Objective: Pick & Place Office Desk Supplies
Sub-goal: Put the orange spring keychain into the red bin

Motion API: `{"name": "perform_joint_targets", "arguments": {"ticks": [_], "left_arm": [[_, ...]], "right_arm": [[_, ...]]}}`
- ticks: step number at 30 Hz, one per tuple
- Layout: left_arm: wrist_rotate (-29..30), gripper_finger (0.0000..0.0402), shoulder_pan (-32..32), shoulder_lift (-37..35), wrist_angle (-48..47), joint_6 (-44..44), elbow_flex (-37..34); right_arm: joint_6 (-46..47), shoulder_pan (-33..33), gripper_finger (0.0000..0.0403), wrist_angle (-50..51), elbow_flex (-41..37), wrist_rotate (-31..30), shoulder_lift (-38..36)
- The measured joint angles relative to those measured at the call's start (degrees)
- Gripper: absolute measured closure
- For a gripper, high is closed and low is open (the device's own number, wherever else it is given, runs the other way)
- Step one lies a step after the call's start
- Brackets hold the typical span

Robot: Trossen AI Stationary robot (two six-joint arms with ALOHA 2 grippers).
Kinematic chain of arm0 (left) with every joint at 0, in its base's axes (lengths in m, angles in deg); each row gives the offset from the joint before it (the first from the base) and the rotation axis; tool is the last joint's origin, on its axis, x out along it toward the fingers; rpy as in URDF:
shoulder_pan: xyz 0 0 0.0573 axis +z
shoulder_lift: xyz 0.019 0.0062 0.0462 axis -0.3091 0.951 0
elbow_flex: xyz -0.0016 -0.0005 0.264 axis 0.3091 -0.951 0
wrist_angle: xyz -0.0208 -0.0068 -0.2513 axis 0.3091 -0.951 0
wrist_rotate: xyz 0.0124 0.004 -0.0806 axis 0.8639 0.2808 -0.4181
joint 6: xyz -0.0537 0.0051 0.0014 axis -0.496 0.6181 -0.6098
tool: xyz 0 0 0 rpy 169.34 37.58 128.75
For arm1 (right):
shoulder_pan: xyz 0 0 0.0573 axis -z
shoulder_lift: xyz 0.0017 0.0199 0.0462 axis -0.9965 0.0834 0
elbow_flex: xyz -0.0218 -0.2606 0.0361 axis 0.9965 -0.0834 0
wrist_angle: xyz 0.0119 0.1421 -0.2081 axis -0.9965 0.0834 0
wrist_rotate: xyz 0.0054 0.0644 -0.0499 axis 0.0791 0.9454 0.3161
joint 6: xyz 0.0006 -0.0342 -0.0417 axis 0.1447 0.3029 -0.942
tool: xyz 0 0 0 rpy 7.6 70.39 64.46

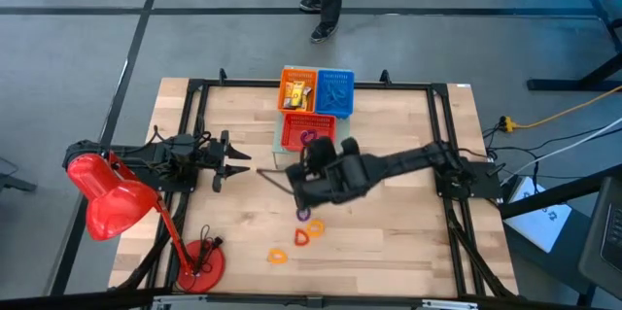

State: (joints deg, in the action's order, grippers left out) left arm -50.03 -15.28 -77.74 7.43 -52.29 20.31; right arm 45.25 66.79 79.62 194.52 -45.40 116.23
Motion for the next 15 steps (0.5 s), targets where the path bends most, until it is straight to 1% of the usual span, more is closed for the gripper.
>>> {"name": "perform_joint_targets", "arguments": {"ticks": [3,6,10,15], "left_arm": [[0.05,0.0251,0.00,0.00,0.00,0.00,0.00],[0.07,0.0251,0.00,0.00,0.00,0.00,0.00],[0.07,0.0251,0.01,0.00,0.00,0.02,0.00],[0.07,0.0251,0.00,0.00,0.00,0.02,0.00]], "right_arm": [[-2.45,2.34,0.0403,-0.26,0.00,-2.17,-0.10],[-3.99,3.96,0.0403,-1.97,0.00,-2.56,-0.14],[-5.57,4.60,0.0403,-2.67,0.02,-1.97,-0.64],[-6.79,6.26,0.0401,-2.42,-0.54,1.47,-0.65]]}}
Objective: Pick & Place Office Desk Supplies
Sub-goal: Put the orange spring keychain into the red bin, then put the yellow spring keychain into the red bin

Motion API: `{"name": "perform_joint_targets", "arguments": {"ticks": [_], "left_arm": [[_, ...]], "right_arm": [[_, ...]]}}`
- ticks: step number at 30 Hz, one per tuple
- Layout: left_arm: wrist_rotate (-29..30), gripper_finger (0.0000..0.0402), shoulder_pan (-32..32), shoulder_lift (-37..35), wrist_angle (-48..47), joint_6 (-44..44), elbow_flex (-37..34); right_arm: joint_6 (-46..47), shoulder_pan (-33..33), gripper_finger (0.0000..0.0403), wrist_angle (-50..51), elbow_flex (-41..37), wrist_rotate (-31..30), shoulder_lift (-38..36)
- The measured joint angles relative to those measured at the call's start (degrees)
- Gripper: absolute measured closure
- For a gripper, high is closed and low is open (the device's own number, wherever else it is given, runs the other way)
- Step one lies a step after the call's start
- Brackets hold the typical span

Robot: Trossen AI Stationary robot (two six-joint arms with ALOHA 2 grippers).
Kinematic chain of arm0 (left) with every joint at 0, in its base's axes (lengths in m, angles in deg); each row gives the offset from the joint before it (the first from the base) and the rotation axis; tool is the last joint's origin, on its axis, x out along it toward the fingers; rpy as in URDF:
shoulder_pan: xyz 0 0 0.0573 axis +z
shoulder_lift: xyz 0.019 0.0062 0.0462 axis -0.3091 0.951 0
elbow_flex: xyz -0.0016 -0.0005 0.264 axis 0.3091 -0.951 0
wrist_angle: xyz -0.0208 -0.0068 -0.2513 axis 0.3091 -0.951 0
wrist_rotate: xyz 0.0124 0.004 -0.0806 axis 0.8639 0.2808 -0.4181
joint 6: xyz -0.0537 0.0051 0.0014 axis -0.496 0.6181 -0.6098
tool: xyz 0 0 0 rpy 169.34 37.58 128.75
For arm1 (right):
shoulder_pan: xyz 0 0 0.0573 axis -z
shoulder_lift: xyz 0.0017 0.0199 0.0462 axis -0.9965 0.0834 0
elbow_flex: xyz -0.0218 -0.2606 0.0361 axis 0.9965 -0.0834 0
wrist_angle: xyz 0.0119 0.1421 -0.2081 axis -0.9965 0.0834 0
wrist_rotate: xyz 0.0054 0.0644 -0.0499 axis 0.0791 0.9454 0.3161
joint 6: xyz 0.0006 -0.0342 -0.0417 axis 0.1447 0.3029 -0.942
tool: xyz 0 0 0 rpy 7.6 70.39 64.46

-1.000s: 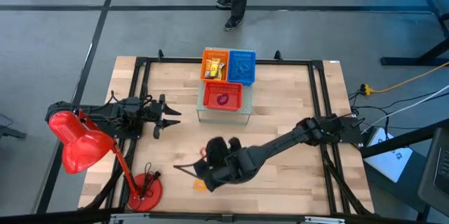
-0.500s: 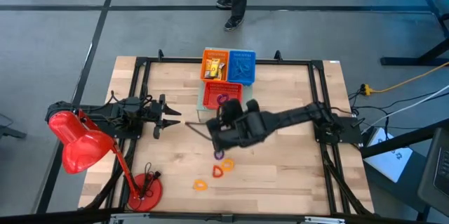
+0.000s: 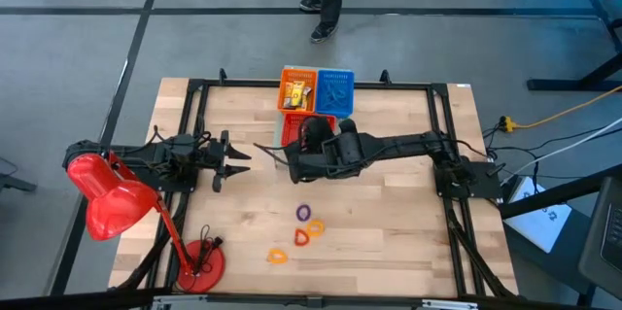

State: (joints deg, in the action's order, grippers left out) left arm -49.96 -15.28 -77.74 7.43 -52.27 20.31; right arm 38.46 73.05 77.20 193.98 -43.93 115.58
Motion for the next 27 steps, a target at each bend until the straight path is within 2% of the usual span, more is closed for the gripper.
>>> {"name": "perform_joint_targets", "arguments": {"ticks": [5,12,17,22,24,27], "left_arm": [[0.00,0.0251,0.00,0.00,0.00,-0.02,0.00],[0.00,0.0251,0.00,0.00,0.00,0.00,0.00],[0.00,0.0251,0.01,0.00,0.00,0.00,0.00],[0.00,0.0251,0.02,0.00,0.00,0.00,0.00],[0.00,0.0251,0.01,-0.02,0.02,0.00,0.00],[-0.01,0.0251,0.00,0.00,0.00,0.00,0.00]], "right_arm": [[0.73,1.50,0.0365,1.37,-3.16,1.44,0.12],[0.80,3.28,0.0260,0.71,-5.70,5.59,0.16],[-1.24,2.77,0.0184,0.72,-3.55,4.76,0.12],[-7.58,-0.12,0.0150,-0.29,2.59,3.13,-0.02],[-11.61,-2.12,0.0149,-5.30,1.51,7.51,-2.02],[-10.93,-5.15,0.0154,-8.34,1.35,18.64,-2.75]]}}
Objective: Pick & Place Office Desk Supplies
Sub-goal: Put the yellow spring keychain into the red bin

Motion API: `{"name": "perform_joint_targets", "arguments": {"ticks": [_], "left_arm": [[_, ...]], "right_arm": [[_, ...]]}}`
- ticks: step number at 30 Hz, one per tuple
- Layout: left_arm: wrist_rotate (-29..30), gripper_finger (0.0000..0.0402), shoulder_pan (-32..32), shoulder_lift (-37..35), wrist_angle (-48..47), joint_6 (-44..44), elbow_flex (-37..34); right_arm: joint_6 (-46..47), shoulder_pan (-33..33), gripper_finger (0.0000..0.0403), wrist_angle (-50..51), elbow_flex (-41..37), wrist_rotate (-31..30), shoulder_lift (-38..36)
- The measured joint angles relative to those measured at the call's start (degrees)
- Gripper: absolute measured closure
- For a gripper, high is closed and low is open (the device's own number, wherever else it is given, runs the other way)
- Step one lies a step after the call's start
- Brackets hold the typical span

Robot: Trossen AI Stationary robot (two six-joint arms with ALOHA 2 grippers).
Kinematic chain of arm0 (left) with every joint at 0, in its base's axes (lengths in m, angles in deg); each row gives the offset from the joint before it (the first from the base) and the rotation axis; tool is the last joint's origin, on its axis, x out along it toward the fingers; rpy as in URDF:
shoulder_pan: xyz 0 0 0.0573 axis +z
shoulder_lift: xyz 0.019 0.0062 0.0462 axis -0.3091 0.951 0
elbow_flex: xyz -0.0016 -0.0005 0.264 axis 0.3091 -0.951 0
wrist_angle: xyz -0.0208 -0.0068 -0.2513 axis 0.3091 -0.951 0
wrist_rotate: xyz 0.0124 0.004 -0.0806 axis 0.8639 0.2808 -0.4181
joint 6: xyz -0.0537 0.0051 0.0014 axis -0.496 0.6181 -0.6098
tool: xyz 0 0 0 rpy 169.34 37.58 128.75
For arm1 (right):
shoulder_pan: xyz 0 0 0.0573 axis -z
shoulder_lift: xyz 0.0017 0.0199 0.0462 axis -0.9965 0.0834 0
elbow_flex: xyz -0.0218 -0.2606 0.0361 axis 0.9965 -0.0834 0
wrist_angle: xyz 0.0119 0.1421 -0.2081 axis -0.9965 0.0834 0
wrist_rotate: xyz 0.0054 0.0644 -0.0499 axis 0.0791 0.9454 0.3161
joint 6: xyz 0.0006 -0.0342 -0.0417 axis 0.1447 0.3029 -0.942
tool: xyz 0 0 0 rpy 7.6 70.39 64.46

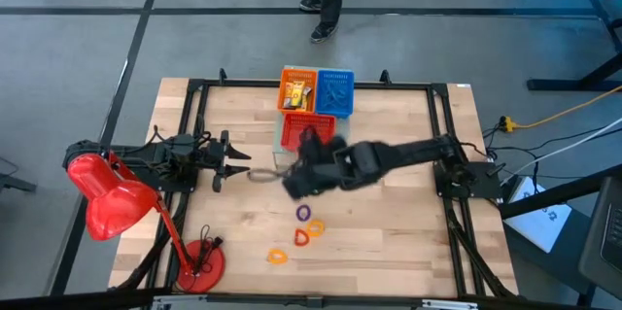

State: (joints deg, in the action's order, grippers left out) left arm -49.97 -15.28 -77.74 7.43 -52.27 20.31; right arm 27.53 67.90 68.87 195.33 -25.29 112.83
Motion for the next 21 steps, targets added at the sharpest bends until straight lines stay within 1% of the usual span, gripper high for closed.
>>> {"name": "perform_joint_targets", "arguments": {"ticks": [3,7,9,11,13,15,18,21], "left_arm": [[0.01,0.0251,0.02,0.00,0.02,0.00,0.00],[0.01,0.0251,0.00,-0.02,0.00,-0.01,-0.01],[0.01,0.0251,0.00,0.00,0.00,0.00,-0.01],[0.01,0.0251,0.00,-0.02,0.00,0.00,0.00],[0.01,0.0251,0.00,0.00,0.00,0.00,0.00],[0.00,0.0251,0.02,-0.01,0.00,0.00,0.00],[0.01,0.0251,0.02,-0.02,0.00,0.00,0.00],[0.01,0.0251,0.02,-0.02,0.00,0.00,-0.02]], "right_arm": [[0.84,-3.49,0.0164,-2.78,-0.20,8.16,0.69],[-0.99,-6.88,0.0178,-12.19,-0.11,15.04,2.89],[-0.87,-7.35,0.0185,-15.29,-0.11,16.41,4.56],[1.38,-7.33,0.0190,-16.02,-0.11,16.79,6.55],[4.08,-7.29,0.0192,-17.05,-0.11,18.91,9.07],[6.86,-7.42,0.0192,-18.91,-0.13,21.26,11.85],[11.87,-8.17,0.0189,-20.38,-0.13,21.51,15.68],[14.47,-8.69,0.0183,-20.60,-0.13,22.96,19.36]]}}
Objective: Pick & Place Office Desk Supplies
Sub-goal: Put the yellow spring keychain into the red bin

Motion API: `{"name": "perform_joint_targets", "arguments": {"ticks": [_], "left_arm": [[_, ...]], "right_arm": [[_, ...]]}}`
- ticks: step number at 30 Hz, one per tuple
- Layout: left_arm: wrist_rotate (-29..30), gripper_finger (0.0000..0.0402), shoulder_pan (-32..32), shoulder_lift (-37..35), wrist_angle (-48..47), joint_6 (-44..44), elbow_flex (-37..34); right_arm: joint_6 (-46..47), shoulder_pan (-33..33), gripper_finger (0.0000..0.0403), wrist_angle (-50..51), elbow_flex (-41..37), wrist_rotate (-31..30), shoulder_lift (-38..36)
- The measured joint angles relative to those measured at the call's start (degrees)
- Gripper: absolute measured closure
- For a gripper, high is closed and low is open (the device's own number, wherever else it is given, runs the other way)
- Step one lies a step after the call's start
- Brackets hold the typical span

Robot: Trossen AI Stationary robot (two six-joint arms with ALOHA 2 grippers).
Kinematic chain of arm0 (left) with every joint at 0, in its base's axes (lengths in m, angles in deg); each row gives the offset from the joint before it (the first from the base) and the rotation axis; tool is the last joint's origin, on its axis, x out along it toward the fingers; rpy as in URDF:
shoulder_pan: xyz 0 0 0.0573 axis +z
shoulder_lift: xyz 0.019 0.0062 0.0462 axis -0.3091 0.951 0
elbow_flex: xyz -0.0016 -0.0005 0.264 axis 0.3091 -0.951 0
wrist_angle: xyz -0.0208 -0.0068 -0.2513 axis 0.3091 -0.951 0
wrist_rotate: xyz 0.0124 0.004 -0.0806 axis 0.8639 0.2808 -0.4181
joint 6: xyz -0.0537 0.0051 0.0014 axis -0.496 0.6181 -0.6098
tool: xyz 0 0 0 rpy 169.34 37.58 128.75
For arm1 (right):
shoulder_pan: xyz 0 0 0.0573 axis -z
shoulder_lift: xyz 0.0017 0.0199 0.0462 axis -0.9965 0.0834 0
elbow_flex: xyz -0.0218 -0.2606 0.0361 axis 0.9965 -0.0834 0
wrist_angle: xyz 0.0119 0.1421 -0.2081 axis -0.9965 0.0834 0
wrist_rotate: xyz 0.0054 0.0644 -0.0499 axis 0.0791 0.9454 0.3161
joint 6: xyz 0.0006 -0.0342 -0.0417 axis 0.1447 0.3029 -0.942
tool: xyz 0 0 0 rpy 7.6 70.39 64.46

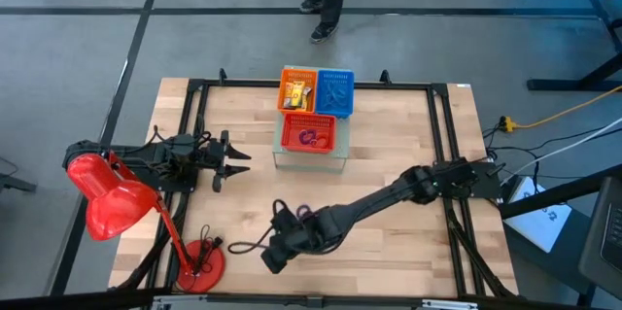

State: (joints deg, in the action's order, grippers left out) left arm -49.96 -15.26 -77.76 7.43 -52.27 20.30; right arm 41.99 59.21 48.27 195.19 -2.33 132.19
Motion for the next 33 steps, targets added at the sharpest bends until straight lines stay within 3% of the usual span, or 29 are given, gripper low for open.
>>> {"name": "perform_joint_targets", "arguments": {"ticks": [8,14,26,33], "left_arm": [[0.00,0.0251,0.00,0.02,0.00,0.00,0.00],[-0.02,0.0251,-0.02,0.00,-0.05,0.00,0.00],[-0.02,0.0251,0.00,0.01,-0.04,0.00,0.02],[0.00,0.0251,-0.01,0.00,-0.04,0.00,0.00]], "right_arm": [[1.02,-1.77,0.0164,-3.39,-0.07,1.40,5.31],[0.43,-2.27,0.0163,-2.65,0.03,-3.89,7.00],[0.22,-2.73,0.0164,-6.28,0.29,-1.15,11.62],[1.07,-2.66,0.0197,-7.26,0.52,-0.28,13.57]]}}
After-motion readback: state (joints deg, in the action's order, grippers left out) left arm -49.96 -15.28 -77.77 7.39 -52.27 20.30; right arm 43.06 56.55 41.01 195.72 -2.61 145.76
